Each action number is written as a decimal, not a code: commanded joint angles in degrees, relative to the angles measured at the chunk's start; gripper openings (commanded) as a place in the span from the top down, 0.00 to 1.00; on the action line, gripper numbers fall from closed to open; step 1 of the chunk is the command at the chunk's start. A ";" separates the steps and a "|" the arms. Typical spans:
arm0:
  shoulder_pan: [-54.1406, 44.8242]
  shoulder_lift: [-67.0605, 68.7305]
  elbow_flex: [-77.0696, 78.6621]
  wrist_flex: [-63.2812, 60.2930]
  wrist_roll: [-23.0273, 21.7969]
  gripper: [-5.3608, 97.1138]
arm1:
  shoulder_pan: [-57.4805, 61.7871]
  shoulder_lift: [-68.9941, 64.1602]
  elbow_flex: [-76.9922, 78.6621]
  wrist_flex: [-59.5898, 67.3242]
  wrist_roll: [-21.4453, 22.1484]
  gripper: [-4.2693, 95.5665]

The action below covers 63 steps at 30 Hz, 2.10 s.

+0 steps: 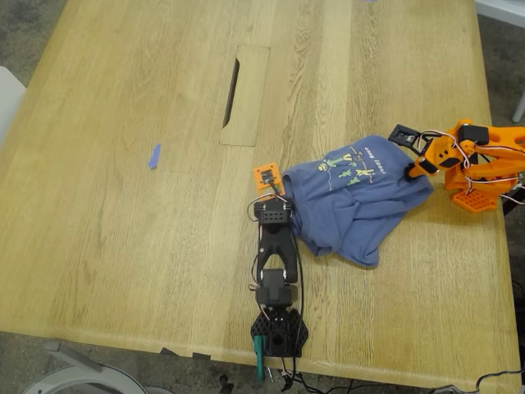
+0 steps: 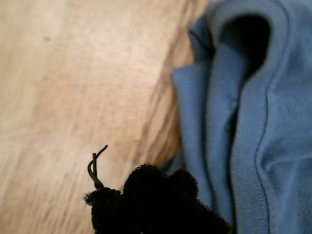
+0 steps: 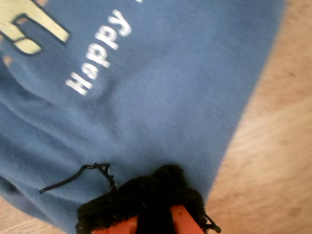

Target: Fold a T-shirt

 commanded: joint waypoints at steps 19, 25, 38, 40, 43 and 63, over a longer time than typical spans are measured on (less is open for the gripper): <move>-32.78 54.05 19.51 20.83 0.35 0.93 | 43.59 3.69 -17.31 19.51 -11.60 0.96; -43.07 68.12 24.35 25.31 0.44 0.93 | 56.16 7.73 -16.26 18.54 -13.01 0.96; -59.94 89.38 33.40 30.06 -0.26 0.95 | 88.77 28.74 -3.43 18.54 -24.26 0.96; -60.91 91.14 34.54 31.64 -0.26 0.95 | 90.35 28.56 -4.31 18.46 -24.26 0.96; -63.72 91.14 35.60 28.04 -0.35 0.95 | 93.34 28.56 -3.96 16.26 -25.22 0.96; -84.29 91.23 45.70 19.60 0.44 0.95 | 112.41 28.74 17.23 -0.70 -21.62 0.96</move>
